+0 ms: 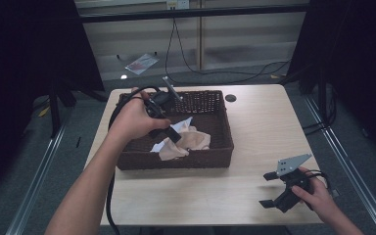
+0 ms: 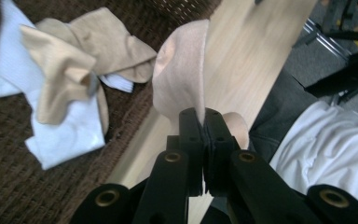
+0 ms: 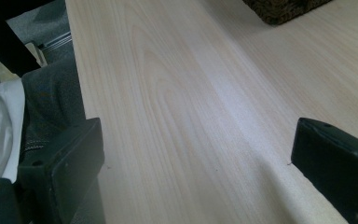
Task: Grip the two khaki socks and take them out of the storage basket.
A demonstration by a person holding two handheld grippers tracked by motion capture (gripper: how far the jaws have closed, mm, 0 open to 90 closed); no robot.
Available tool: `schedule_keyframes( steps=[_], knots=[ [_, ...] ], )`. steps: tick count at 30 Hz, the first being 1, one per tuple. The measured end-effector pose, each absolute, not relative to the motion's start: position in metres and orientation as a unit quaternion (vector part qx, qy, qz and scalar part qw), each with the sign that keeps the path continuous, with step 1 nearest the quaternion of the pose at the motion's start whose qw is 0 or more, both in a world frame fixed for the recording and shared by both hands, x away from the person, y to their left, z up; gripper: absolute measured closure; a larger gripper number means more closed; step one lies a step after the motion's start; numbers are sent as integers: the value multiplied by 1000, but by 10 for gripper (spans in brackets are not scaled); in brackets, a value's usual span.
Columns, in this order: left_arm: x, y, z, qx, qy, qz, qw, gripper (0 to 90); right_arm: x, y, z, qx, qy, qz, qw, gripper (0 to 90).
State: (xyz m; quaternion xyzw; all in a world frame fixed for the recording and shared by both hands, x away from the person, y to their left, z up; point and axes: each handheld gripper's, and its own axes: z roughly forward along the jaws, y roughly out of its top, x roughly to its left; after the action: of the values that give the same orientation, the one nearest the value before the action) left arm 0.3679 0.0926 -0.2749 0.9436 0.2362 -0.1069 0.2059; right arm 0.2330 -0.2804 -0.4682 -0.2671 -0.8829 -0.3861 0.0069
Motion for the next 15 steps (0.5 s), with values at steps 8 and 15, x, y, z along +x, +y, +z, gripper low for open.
schedule_keyframes(
  steps=[8, 15],
  knots=[
    [354, 80, -285, 949, 204, -120, 211, 879, 233, -281, -468, -269, -882, -386, 9, 25],
    [344, 70, -293, 950, 188, -125, 216, 878, 232, -281, -467, -269, -883, -384, 8, 25]
  ],
)
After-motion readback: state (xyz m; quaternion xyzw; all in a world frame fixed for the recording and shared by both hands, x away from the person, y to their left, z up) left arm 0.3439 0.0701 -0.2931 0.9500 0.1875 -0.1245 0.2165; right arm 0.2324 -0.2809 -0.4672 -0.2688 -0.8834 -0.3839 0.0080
